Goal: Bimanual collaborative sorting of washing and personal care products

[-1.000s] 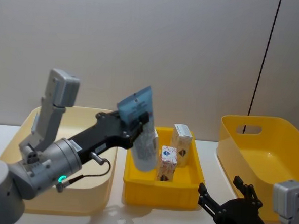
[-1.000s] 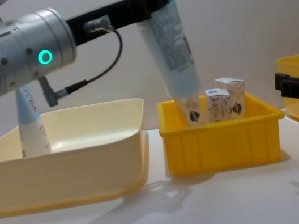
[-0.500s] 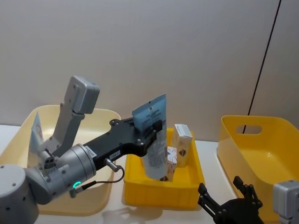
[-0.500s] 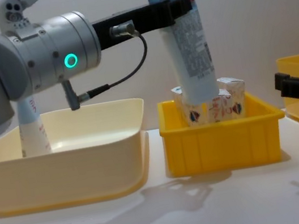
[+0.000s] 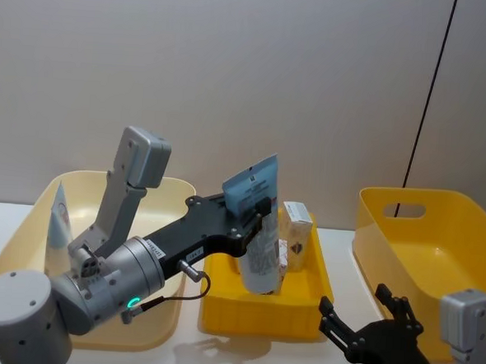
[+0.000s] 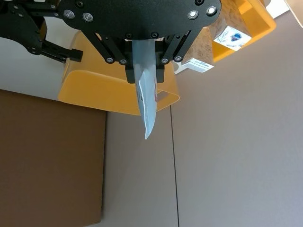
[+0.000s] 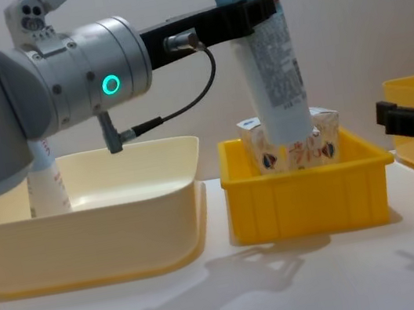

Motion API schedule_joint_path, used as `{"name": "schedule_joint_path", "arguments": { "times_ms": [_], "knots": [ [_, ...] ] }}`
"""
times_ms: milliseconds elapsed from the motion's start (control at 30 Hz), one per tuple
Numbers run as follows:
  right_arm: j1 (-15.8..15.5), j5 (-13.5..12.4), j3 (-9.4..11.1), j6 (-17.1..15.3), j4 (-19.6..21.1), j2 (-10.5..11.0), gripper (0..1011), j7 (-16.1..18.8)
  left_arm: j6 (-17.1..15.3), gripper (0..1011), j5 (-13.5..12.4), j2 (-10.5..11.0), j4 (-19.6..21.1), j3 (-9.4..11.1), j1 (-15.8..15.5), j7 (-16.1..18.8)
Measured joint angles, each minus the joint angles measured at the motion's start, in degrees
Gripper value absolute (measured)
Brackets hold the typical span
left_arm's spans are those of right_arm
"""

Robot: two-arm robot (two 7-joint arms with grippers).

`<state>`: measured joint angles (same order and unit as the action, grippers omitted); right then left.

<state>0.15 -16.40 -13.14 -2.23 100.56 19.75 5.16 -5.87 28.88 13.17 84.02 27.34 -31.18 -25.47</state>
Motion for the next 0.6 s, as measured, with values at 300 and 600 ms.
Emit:
{"name": "schedule_joint_path", "arguments": {
  "times_ms": [300,600],
  "knots": [
    [4.0,-0.5,-0.8,-1.4,-2.6,1.2,1001,4.6,0.1,219,0.0,-0.1,-0.1,0.2,0.0,0.2],
    [8.2,-2.6,-1.7,-3.1,-5.2,2.4,1001,10.7,0.1,218,0.1,-0.1,-0.1,0.3,0.0,0.3]
  ]
}}
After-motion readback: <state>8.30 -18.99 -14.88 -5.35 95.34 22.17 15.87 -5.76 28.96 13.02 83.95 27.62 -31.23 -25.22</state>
